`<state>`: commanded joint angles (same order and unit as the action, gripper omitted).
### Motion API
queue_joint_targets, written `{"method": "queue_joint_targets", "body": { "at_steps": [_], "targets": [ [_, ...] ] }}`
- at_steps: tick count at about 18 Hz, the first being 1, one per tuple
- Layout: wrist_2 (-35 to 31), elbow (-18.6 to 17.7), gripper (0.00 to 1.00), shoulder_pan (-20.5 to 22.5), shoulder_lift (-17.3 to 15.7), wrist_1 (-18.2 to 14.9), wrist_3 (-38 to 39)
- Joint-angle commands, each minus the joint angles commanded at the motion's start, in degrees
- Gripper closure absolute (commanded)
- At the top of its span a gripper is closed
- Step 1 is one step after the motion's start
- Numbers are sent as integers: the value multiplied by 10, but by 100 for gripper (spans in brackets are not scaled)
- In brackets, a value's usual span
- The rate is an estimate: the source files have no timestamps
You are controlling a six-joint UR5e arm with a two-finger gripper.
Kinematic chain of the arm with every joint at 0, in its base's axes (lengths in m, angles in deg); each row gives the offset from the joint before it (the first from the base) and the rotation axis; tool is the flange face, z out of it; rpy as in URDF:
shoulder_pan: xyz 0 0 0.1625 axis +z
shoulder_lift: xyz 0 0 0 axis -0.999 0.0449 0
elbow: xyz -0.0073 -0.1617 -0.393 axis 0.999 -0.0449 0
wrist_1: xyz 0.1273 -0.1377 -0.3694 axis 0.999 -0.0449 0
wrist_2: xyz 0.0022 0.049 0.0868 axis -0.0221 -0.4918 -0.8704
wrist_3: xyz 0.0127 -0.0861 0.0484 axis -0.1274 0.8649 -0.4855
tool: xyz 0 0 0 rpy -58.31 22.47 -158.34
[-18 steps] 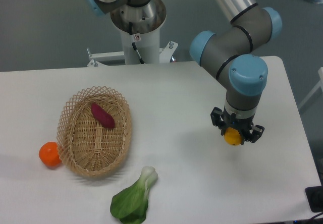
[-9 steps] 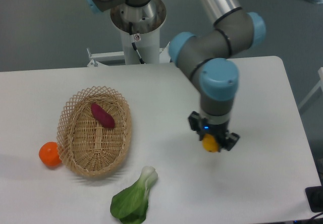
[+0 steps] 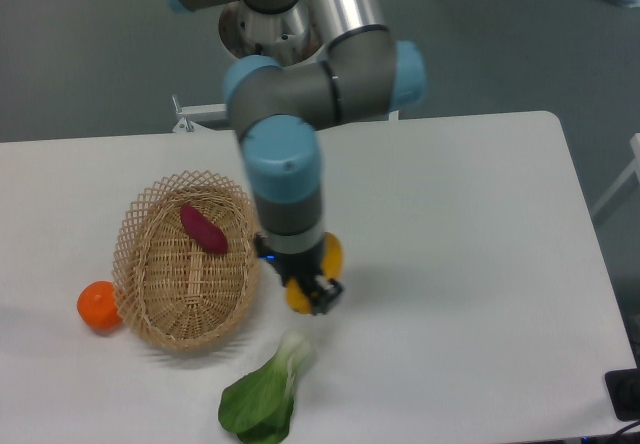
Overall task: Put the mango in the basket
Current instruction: 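Carry the held mango over to the wicker basket, then lower the mango into the basket and open the gripper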
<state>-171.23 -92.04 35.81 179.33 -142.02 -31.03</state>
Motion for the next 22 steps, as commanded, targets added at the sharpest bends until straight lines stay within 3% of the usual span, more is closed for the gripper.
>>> {"method": "queue_joint_targets", "body": {
  "at_steps": [3,8,14,18,20,22],
  "targets": [
    [-4,-4,48,-37,3,0,12],
    [-8,-13,46,-76,34,51,39],
    [-16,-22,43,-109,61,69,54],
    [-16,-25,24,-111,56,69,55],
    [-16,-25,0,-111,55,69,60],
    [-14,-26,0,-117,47,69,78]
  ]
}}
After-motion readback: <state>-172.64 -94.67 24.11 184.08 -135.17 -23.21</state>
